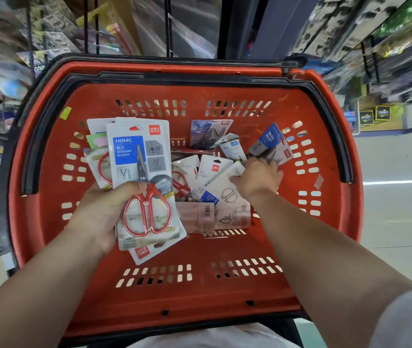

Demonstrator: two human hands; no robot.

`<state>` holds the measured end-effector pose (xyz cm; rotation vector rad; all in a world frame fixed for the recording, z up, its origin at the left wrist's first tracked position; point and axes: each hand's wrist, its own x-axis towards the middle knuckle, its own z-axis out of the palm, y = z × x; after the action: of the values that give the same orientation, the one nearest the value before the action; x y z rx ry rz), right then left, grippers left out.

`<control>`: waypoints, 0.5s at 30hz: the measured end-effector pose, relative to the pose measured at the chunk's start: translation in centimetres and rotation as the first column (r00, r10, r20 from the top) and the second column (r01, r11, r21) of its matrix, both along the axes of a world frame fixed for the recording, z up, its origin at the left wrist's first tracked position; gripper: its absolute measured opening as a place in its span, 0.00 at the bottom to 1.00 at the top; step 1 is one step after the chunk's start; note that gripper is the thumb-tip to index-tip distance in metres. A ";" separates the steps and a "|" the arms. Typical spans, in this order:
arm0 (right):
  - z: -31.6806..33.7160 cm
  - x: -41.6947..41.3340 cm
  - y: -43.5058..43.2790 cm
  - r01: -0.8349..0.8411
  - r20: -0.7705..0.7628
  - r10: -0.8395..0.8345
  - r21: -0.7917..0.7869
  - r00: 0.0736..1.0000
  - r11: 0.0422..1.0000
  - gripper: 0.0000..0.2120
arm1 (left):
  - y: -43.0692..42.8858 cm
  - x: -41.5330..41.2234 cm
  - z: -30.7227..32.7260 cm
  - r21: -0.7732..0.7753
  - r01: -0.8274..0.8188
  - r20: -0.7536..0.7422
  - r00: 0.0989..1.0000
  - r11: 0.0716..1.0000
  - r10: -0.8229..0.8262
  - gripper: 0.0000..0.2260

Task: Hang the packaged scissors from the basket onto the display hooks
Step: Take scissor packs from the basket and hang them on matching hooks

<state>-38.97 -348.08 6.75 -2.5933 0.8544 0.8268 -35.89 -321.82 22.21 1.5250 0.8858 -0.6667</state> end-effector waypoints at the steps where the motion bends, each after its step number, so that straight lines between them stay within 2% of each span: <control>1: 0.6 0.2 -0.1 -0.012 0.002 0.012 0.075 1.000 0.997 0.23 | 0.0 0.0 0.1 -0.007 -0.002 -0.001 1.000 1.000 0.002 0.10; 4: 3.1 0.8 -0.6 -0.047 -0.027 0.060 0.335 0.998 0.941 0.17 | -0.2 -0.3 0.4 -0.020 -0.008 0.000 1.000 1.000 0.008 0.12; 7: 7.4 1.0 -1.5 -0.095 0.171 0.033 0.368 0.985 0.925 0.05 | -0.9 -0.6 1.0 -0.035 -0.028 0.000 1.000 0.999 0.028 0.13; 11: 15.5 0.3 -2.5 -0.111 0.520 -0.119 0.390 0.846 0.914 0.06 | -2.3 -0.9 2.3 -0.036 -0.072 -0.011 0.997 0.997 0.072 0.10; 13: 19.0 -0.6 -2.2 -0.170 0.616 -0.171 0.455 0.769 0.874 0.05 | -3.1 -1.1 3.2 -0.052 -0.094 -0.004 0.996 0.994 0.094 0.09; 15: 21.4 -1.9 -1.3 -0.234 0.645 -0.232 0.551 0.728 0.801 0.05 | -4.0 -1.2 4.3 -0.085 -0.116 0.006 0.993 0.990 0.117 0.10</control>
<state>-40.84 -349.36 28.10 -2.0317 0.2758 0.0302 -37.13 -325.78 26.54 1.3894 0.9202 -0.6025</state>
